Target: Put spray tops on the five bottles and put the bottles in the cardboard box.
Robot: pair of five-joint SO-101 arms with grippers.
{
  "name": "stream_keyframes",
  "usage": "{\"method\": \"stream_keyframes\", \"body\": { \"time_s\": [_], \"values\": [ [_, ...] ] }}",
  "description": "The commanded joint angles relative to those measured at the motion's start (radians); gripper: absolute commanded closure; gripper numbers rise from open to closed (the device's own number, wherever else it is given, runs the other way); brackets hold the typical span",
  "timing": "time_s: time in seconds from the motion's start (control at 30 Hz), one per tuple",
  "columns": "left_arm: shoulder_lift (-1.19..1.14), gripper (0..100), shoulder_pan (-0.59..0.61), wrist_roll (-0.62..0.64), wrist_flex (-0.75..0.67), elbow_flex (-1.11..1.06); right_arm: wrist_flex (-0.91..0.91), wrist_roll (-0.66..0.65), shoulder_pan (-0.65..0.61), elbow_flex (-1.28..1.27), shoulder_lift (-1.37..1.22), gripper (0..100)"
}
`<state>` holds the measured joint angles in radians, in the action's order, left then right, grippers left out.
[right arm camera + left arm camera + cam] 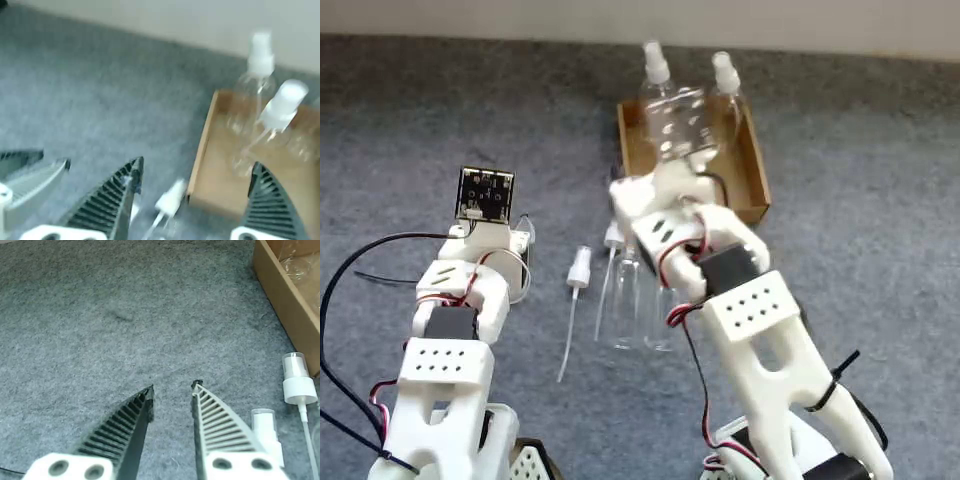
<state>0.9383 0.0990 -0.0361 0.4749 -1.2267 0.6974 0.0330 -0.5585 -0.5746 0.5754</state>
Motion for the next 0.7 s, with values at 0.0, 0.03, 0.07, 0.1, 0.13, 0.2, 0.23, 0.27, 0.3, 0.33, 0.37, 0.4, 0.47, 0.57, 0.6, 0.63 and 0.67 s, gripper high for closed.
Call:
{"method": "stream_keyframes", "body": {
  "time_s": [0.0,0.03,0.07,0.1,0.13,0.2,0.23,0.27,0.3,0.33,0.37,0.4,0.47,0.57,0.6,0.63,0.67],
  "values": [
    [0.008,87,0.010,0.008,-0.021,0.007,0.140,0.011,-0.096,-0.001,0.039,72.4],
    [0.008,87,0.010,0.008,-0.021,0.007,0.153,0.031,-0.117,-0.024,0.033,72.4],
    [0.008,87,0.010,0.008,-0.021,0.007,0.159,0.063,-0.130,-0.048,0.022,72.4],
    [0.008,87,0.010,0.008,-0.021,0.007,0.160,0.095,-0.139,-0.071,0.007,72.4],
    [0.008,87,0.010,0.008,-0.021,0.007,0.159,0.124,-0.140,-0.091,-0.012,72.4],
    [0.008,87,0.010,0.008,-0.021,0.007,0.160,0.149,-0.133,-0.120,-0.061,72.4],
    [0.008,87,0.010,0.008,-0.021,0.007,0.160,0.149,-0.116,-0.134,-0.087,72.4],
    [0.008,87,0.010,0.008,-0.020,0.005,0.159,0.149,-0.087,-0.139,-0.107,72.4],
    [0.008,87,0.010,0.008,-0.020,0.005,0.157,0.149,-0.058,-0.137,-0.125,72.4],
    [0.008,87,0.010,0.008,-0.020,0.005,0.157,0.149,-0.025,-0.139,-0.142,72.4],
    [0.008,87,0.008,0.008,-0.020,0.005,0.157,0.149,0.010,-0.139,-0.150,72.4],
    [0.008,87,0.007,0.008,-0.020,0.005,0.157,0.149,0.039,-0.139,-0.153,72.4],
    [0.008,87,0.005,0.008,-0.020,0.004,0.160,0.150,0.074,-0.142,-0.162,72.4],
    [0.008,87,0.005,0.008,-0.020,0.004,0.157,0.150,0.085,-0.185,-0.176,72.4],
    [0.008,87,0.005,0.008,-0.020,0.004,0.156,0.150,0.082,-0.205,-0.180,72.4],
    [0.008,87,0.005,0.008,-0.020,0.004,0.156,0.150,0.081,-0.222,-0.186,72.4],
    [0.008,87,0.005,0.008,-0.020,0.004,0.156,0.150,0.079,-0.239,-0.194,72.4]
  ]
}}
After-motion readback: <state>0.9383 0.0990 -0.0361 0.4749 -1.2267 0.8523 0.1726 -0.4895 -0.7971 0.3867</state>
